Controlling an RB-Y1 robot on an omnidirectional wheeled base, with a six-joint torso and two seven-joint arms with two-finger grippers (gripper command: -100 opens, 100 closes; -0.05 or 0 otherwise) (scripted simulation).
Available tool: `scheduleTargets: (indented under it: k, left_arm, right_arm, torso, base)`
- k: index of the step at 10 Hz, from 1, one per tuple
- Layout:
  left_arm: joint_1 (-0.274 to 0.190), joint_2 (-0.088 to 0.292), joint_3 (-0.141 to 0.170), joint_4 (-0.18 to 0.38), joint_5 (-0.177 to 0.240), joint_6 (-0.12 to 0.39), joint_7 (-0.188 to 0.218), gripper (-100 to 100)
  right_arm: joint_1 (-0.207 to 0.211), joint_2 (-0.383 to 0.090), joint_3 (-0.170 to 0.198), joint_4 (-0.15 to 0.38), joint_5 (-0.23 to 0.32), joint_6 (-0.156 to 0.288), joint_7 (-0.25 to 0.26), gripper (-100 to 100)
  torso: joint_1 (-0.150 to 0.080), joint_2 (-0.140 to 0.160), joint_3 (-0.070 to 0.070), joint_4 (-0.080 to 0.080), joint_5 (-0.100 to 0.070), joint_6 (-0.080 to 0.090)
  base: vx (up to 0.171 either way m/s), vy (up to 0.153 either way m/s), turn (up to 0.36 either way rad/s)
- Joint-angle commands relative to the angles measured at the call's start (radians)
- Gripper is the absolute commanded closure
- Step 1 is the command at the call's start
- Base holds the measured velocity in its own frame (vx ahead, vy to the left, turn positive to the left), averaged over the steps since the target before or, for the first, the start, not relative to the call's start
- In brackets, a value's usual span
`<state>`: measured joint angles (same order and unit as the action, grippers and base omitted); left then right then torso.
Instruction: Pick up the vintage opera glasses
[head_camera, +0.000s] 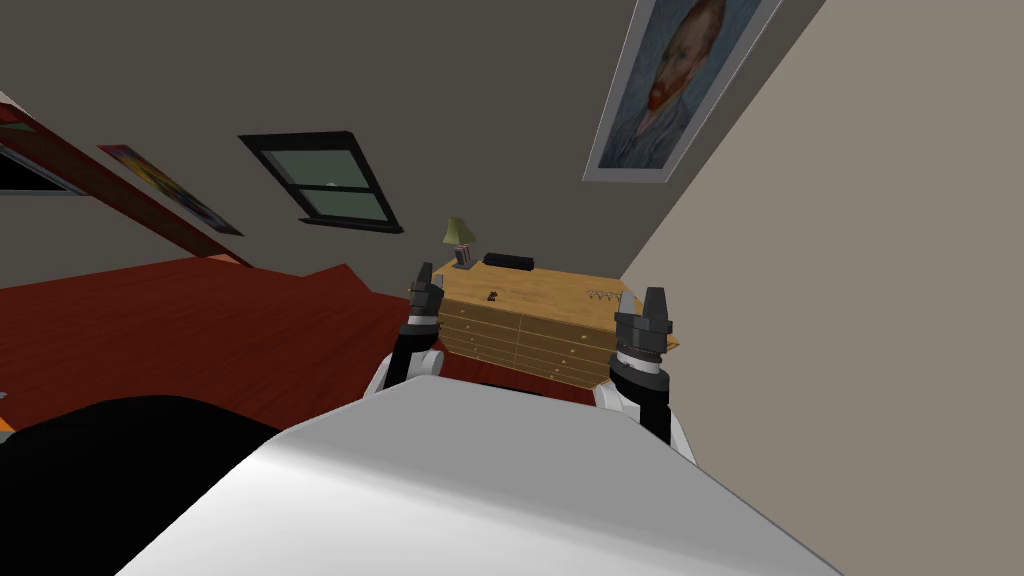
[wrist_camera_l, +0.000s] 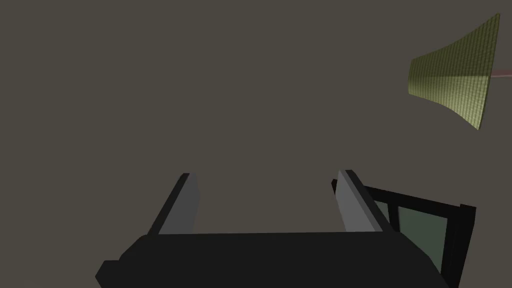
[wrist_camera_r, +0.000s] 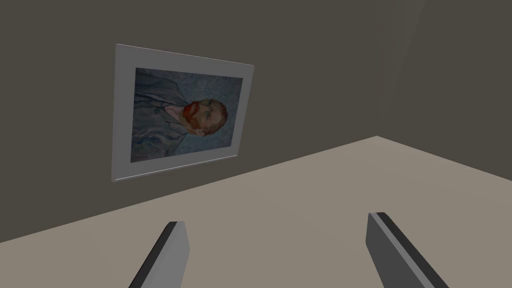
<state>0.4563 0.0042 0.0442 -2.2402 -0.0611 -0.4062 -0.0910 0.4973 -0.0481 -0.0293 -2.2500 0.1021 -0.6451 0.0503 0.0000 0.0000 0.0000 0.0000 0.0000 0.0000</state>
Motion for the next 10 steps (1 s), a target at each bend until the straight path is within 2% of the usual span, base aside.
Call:
scheduleTargets:
  k: [1,5,6,8,9,10]
  left_arm:
    - [-0.013,0.030,0.003,0.004,0.001,0.019,0.012,-100]
    - [-0.087,0.107,0.021,0.025,0.006,0.121,0.080,-100]
    - [-0.087,0.107,0.021,0.025,0.006,0.127,0.080,-100]
    - [-0.144,0.134,0.036,0.042,0.009,0.192,0.133,-100]
    - [-0.144,0.134,0.036,0.042,0.009,0.210,0.133,-100]
    - [-0.177,0.145,0.044,0.053,0.011,0.249,0.163,-100]
  right_arm:
    - [0.000,0.000,0.000,0.000,0.000,0.000,0.000,0]
    - [0.000,0.000,0.000,0.000,0.000,0.000,0.000,0]
    - [0.000,0.000,0.000,0.000,0.000,0.000,0.000,0]
    - [0.000,0.000,0.000,0.000,0.000,0.000,0.000,0]
    - [0.000,0.000,0.000,0.000,0.000,0.000,0.000,0]
    - [0.000,0.000,0.000,0.000,0.000,0.000,0.000,0]
  torso:
    - [0.000,0.000,0.000,0.000,0.000,0.000]
    - [-0.003,0.001,0.001,0.000,-0.001,0.000]
    - [-0.004,0.001,0.001,0.000,-0.001,0.000]
    - [-0.002,0.001,0.001,0.000,-0.001,0.000]
    - [-0.003,0.001,0.001,0.000,-0.001,0.000]
    - [-0.003,0.001,0.001,0.000,-0.001,0.000]
  base:
    - [-0.006,-0.010,0.018]
    - [-0.021,-0.042,0.030]
    - [-0.023,-0.040,0.020]
    - [-0.021,-0.041,0.037]
    - [-0.020,-0.038,0.026]
    - [-0.030,-0.033,0.040]
